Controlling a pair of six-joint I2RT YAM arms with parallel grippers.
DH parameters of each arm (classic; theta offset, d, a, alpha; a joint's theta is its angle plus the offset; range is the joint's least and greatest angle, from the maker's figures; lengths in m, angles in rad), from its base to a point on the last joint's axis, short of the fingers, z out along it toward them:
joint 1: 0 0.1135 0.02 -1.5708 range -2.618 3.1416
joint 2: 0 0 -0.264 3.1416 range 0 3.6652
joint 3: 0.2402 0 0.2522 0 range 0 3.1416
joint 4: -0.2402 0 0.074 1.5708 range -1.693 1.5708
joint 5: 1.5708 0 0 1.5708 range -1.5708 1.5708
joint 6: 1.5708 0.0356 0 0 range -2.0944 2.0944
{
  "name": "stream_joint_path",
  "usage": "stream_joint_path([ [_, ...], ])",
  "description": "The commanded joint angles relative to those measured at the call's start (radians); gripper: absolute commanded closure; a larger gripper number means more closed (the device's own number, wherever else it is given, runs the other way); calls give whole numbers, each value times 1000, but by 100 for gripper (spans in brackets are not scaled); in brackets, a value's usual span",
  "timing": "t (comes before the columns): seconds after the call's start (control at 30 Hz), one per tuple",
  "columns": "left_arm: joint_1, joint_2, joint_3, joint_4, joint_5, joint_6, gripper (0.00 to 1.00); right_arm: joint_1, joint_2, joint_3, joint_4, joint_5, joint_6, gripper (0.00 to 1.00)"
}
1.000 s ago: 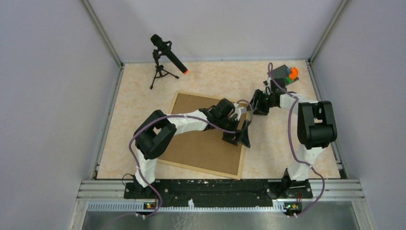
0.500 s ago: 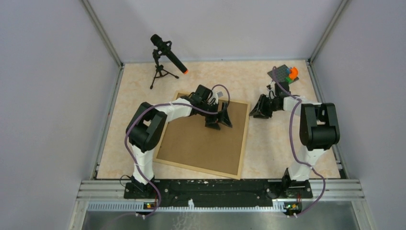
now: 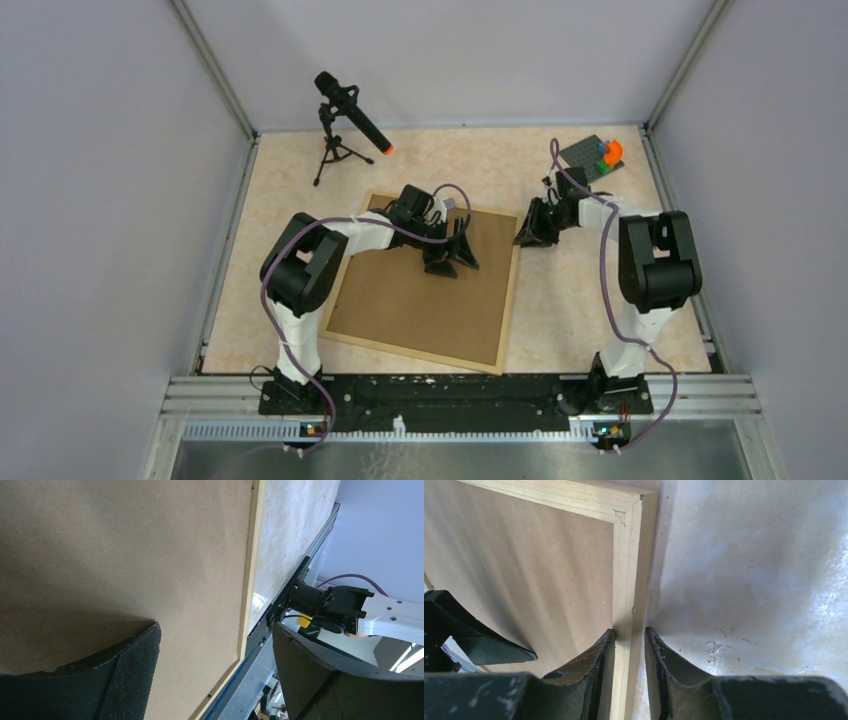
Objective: Put the photo into the frame
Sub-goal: Install the photo frame at the center of the board.
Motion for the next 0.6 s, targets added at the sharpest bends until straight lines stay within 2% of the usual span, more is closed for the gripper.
stream_joint_path([
  [0.0, 6, 33, -34, -5, -44, 11, 13, 29, 66, 19, -65, 179, -23, 73],
  [0.17, 6, 38, -39, 6, -33, 4, 13, 86, 86, 5, -78, 301, 27, 74],
  [0.33, 6, 31, -44, 13, -32, -1, 13, 185, 102, 6, -114, 546, 103, 74],
  [0.57, 6, 3, -43, 6, -42, 7, 14, 346, 260, 117, -236, 645, 147, 73],
])
